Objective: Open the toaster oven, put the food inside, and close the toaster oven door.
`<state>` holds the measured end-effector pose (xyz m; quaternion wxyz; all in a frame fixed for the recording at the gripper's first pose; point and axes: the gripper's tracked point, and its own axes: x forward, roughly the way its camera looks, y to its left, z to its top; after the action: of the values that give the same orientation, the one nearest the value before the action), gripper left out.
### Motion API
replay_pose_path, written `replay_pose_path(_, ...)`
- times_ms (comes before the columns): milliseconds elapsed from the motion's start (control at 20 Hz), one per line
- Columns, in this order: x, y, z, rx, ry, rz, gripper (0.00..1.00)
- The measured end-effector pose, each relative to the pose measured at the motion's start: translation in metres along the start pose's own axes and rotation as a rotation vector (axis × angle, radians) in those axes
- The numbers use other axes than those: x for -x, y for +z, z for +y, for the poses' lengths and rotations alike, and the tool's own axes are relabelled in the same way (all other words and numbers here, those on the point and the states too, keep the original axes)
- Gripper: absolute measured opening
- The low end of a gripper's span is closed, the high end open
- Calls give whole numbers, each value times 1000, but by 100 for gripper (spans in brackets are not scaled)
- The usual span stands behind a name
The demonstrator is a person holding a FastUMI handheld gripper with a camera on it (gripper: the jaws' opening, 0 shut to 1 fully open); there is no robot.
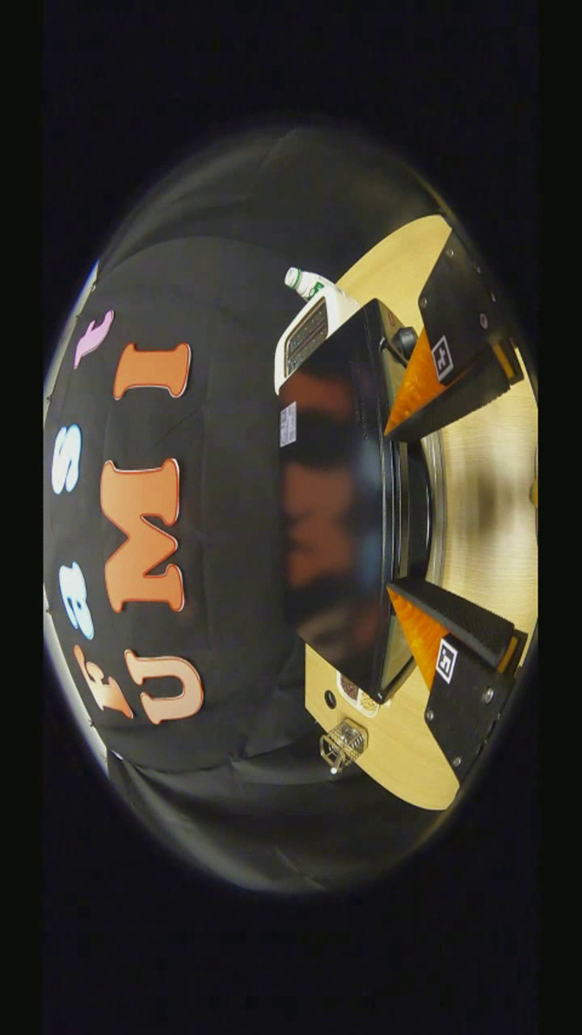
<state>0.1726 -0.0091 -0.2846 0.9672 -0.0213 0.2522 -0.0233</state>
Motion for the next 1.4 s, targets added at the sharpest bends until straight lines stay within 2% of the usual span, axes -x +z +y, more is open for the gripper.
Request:
replay_pose_path(400, -7, 2, 5, 4, 17, 36, 100)
replay_pose_path(700, 3, -7, 5, 20, -16, 65, 100)
replay_pose_path(1400, 67, -101, 1, 9, -30, 140, 98)
